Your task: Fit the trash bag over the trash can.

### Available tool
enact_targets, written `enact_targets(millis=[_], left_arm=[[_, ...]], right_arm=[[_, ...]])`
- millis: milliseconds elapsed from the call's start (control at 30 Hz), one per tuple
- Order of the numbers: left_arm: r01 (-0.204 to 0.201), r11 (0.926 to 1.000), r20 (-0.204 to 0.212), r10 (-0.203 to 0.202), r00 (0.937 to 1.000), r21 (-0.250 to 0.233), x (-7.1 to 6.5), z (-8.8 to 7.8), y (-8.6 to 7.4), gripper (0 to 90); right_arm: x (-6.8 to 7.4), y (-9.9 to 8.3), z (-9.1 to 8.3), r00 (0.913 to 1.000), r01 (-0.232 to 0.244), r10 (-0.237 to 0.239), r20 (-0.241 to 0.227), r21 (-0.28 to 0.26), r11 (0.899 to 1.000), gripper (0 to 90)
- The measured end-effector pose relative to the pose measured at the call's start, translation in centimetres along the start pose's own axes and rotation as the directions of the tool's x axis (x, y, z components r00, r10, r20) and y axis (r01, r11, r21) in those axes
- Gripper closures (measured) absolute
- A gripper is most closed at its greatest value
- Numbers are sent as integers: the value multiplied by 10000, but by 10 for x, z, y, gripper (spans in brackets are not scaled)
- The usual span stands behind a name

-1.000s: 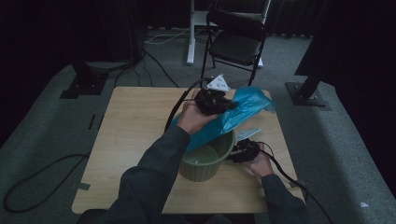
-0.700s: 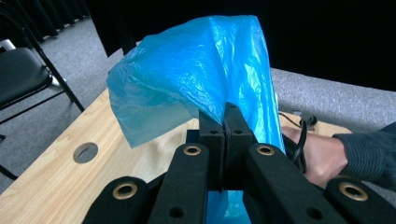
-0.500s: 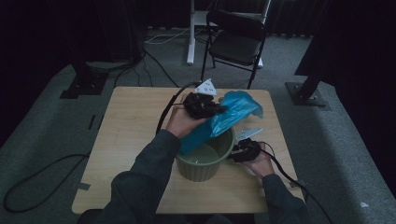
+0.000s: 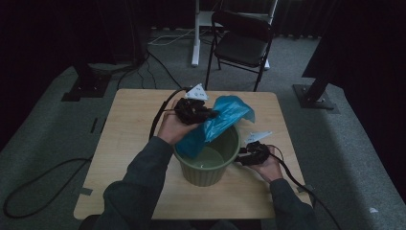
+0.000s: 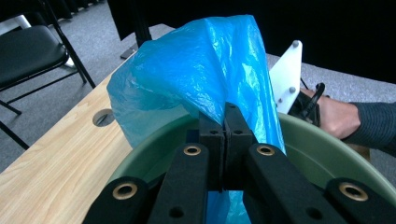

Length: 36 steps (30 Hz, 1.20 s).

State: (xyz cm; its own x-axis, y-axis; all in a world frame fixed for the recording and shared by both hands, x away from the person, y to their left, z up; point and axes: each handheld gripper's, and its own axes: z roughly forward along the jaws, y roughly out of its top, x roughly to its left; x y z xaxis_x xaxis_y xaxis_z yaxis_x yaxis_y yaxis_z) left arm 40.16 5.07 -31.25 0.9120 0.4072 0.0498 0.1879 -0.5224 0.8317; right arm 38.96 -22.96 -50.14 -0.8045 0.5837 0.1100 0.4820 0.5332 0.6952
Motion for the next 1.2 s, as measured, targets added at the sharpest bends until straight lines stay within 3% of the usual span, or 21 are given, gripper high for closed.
enact_targets(millis=[500, 767, 900, 967, 1200], left_arm=[[-64, 9993, -73, 67, 10000, 366, -2, -6, -19, 884], [-152, 9987, -163, 160, 9997, 481, -5, -11, -25, 880], [-273, 9979, -197, 285, 9994, 583, -8, -14, -26, 879], [-341, 9976, -178, 352, 9992, 598, -10, -15, -26, 878], [-376, 9970, -95, 384, 9992, 678, -12, -13, -30, 875]], right_arm=[[-7, 2, -31, 9952, -424, 499, 844, -875, 9953, 619], [-7, 10, -53, 9897, -541, 745, 1226, -1620, 9853, 692], [-6, 18, -68, 9859, -531, 854, 1440, -2146, 9753, 714], [-6, 23, -75, 9853, -493, 864, 1472, -2392, 9697, 713], [-1, 46, -84, 9827, 0, 477, 1792, -2573, 9663, 615]])
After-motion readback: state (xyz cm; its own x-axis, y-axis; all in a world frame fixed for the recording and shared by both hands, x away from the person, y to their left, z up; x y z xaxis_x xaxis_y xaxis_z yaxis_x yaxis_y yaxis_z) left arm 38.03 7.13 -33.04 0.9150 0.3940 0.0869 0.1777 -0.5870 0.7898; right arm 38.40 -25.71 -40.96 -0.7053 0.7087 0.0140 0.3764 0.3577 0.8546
